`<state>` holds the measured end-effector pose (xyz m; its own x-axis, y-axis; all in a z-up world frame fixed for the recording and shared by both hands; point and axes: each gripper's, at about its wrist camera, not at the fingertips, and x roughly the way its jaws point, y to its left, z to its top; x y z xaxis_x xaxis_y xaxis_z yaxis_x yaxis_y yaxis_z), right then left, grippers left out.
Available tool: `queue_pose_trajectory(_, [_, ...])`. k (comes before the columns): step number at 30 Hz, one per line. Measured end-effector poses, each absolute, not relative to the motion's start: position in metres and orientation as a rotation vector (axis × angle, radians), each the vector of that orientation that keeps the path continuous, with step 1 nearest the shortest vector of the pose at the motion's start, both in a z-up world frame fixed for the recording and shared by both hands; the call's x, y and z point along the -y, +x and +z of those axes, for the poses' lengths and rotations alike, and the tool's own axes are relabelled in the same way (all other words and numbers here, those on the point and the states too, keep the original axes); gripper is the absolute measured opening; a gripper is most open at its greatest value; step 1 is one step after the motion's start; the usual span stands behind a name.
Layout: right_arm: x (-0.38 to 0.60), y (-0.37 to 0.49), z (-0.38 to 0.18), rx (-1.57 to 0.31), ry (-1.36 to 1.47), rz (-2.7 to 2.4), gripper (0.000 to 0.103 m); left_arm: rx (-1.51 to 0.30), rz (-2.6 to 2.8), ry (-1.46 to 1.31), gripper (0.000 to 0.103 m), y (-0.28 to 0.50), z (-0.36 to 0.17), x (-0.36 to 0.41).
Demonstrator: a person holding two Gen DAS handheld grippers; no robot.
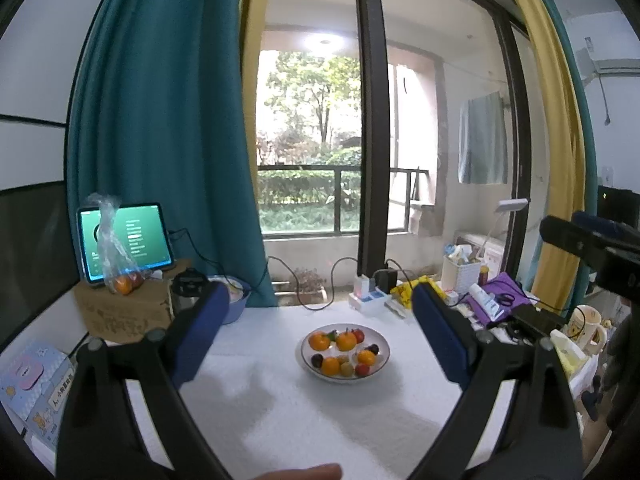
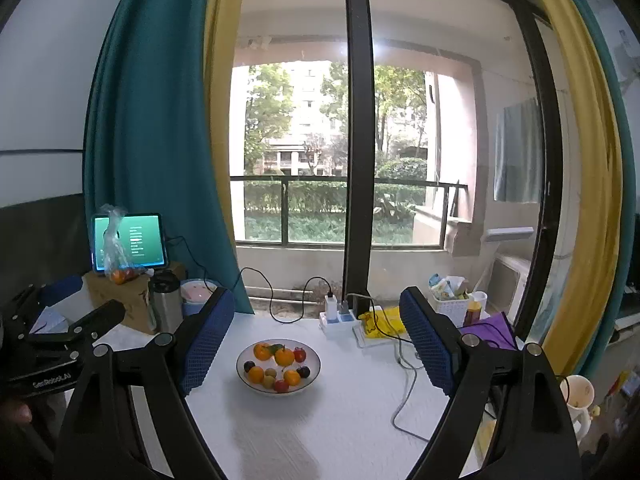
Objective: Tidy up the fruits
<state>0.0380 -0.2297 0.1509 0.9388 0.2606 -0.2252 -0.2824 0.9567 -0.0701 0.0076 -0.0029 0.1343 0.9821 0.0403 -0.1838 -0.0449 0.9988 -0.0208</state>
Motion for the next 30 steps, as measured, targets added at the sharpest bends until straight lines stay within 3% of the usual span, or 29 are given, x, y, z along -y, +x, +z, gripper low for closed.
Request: queue_pose_trajectory(30, [0.231,0.0367,0.1492,-0.212,-0.098,0.3,0.087,-0.182,0.063,-0.026,0.093,0.0066,0.1316,0.0006])
